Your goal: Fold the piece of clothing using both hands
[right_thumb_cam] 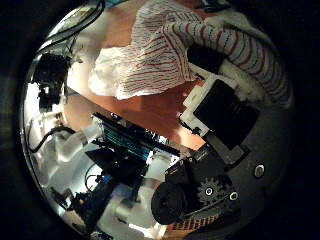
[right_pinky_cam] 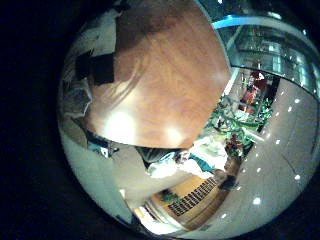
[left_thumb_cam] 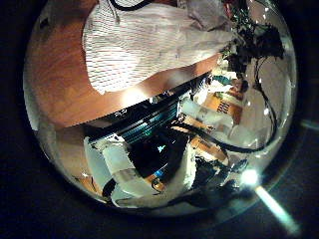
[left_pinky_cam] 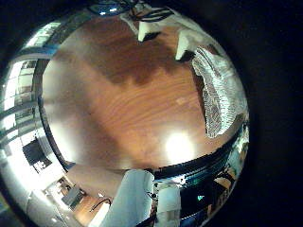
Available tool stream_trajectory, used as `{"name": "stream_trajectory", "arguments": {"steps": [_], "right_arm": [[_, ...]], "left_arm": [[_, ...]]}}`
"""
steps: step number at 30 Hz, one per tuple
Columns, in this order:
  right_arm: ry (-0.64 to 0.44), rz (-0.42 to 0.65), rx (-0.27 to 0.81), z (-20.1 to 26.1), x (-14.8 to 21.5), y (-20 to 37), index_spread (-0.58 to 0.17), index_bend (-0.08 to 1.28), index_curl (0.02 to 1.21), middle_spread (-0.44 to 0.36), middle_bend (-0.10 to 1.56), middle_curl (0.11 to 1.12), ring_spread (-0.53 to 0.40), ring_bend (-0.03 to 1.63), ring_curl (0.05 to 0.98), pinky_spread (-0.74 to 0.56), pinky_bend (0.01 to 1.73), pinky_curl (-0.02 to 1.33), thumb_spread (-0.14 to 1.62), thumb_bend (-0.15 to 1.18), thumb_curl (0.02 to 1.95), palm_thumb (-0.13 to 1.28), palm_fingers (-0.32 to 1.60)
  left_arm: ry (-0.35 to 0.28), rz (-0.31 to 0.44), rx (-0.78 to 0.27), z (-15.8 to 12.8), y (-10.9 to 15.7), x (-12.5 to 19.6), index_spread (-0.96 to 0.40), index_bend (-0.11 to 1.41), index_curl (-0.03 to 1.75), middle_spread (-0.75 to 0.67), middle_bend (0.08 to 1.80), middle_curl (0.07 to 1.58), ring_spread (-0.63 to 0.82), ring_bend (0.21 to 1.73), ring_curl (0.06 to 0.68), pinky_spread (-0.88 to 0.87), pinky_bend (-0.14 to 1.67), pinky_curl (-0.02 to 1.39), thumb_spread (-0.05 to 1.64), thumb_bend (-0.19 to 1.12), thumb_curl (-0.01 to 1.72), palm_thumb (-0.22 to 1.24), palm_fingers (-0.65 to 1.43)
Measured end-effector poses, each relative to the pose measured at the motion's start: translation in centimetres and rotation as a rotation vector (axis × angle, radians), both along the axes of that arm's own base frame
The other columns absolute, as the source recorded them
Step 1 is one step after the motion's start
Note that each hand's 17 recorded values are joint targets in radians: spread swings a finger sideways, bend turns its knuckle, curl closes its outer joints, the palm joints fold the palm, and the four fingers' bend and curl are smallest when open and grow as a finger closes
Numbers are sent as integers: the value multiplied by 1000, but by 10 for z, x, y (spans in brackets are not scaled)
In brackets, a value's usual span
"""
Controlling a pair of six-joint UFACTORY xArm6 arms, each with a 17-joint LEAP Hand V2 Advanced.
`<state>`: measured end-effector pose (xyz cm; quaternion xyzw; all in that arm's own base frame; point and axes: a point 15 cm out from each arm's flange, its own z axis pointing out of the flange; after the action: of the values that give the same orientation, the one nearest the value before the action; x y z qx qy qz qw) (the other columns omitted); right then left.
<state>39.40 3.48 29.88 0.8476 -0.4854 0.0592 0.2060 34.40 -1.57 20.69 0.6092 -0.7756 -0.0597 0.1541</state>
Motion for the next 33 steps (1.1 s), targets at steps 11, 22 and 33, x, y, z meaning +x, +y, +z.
{"name": "stream_trajectory", "arguments": {"steps": [11,22,33], "right_arm": [[-76,198,-153,35,13,100,-295,1039,935,-139,1280,837,-235,1338,775,-215,1284,827,943,-17,715,1010,1083],[-33,238,-94,14,4,167,-292,1038,934,-140,1282,827,-236,1328,787,-218,1268,854,941,-17,729,1003,1088],[-52,130,-64,25,20,123,-291,1039,934,-142,1285,829,-237,1322,796,-221,1260,876,955,-14,737,994,1087]], "left_arm": [[0,128,-37,1,66,-24,23,178,342,289,186,296,469,618,205,510,333,311,1320,-10,231,63,96],[-3,201,-25,1,108,-40,15,188,360,268,178,301,461,600,196,510,308,305,1342,-7,237,93,125],[10,173,-29,2,95,-45,13,185,376,246,181,302,458,591,191,502,287,300,1348,-10,239,98,149]]}}
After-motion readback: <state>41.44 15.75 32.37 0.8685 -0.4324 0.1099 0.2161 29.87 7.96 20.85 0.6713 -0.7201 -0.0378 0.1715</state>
